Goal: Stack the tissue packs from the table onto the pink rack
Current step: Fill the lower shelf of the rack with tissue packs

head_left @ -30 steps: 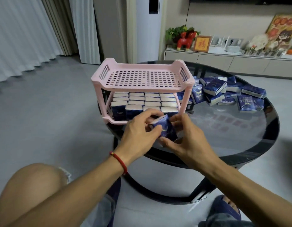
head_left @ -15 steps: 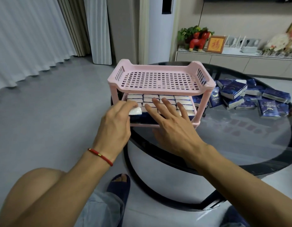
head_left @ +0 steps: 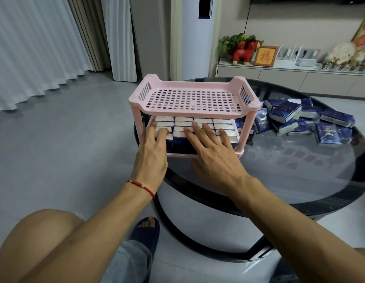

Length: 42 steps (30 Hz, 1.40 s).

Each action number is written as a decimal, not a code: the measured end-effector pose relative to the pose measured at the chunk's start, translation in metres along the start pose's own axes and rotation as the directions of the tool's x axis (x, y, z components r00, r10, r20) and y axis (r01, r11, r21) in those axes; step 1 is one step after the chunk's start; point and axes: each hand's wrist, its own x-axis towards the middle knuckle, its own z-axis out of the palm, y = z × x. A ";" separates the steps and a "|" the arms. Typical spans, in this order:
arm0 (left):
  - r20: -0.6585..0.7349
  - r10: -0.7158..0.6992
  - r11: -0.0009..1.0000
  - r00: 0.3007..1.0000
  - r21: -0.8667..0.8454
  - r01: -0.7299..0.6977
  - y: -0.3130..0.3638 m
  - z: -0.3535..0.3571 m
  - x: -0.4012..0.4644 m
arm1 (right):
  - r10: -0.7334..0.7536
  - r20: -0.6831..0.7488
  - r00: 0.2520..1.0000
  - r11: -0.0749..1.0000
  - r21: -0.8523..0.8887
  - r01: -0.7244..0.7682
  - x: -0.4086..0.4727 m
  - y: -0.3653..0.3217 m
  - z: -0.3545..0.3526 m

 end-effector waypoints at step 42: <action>-0.046 0.137 0.991 0.989 0.012 -0.137 0.022 -0.004 -0.014 | -0.031 -0.097 0.995 0.998 0.050 0.036 -0.042 0.023 -0.008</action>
